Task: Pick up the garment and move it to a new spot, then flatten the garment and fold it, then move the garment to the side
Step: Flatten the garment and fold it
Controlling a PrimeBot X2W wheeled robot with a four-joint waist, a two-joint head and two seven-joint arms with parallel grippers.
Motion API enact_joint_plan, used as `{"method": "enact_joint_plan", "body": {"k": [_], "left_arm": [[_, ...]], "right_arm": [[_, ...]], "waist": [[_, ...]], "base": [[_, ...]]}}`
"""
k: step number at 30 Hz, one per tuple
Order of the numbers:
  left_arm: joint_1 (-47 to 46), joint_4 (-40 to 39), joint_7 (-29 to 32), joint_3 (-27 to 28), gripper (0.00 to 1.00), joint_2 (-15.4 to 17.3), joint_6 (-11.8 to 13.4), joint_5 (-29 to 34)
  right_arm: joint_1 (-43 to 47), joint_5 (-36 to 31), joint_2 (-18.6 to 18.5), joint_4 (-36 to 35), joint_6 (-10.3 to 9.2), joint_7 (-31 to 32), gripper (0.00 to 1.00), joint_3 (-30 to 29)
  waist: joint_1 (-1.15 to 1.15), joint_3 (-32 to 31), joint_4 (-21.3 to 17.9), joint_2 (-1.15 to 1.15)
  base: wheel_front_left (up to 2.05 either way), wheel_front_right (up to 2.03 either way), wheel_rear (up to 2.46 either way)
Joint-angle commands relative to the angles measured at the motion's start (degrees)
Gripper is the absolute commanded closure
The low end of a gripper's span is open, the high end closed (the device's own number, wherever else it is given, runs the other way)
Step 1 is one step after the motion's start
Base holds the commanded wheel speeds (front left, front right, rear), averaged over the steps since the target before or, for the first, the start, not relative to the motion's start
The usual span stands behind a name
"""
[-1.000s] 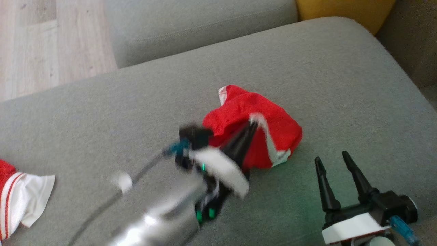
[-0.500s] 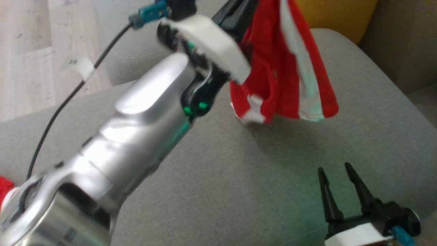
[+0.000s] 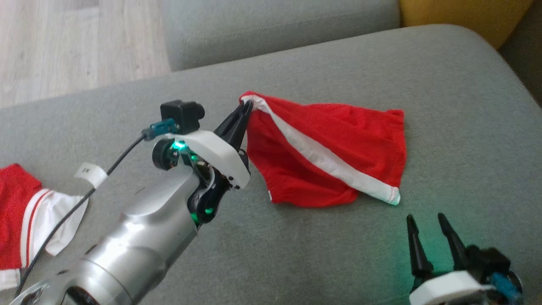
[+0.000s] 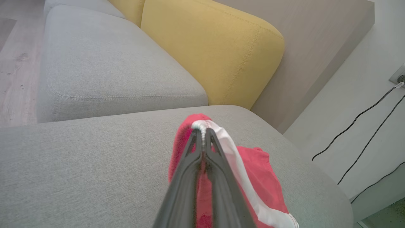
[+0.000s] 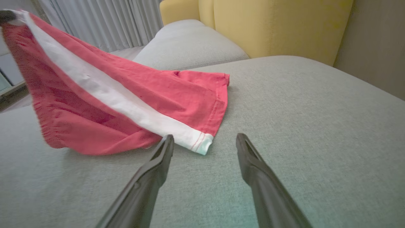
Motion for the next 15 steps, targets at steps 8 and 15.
{"method": "enact_joint_plan", "body": {"k": [8,15], "left_arm": [[-5.05,0.6,-1.44,2.03,1.0,0.32,-1.17,0.72],[-6.09,1.84,-1.8,1.95,1.0,-0.73,-1.78,0.69]], "right_arm": [[-11.6,2.22,-0.36,13.67,-0.04,-0.37,0.0,0.96],[-17.34,4.65,-0.35,22.49,-0.04,-0.37,0.0,3.48]], "waist": [[-0.01,3.03,3.21,0.0],[-0.01,3.61,4.36,0.0]], "base": [[0.0,0.0,0.0],[0.0,0.0,0.0]]}}
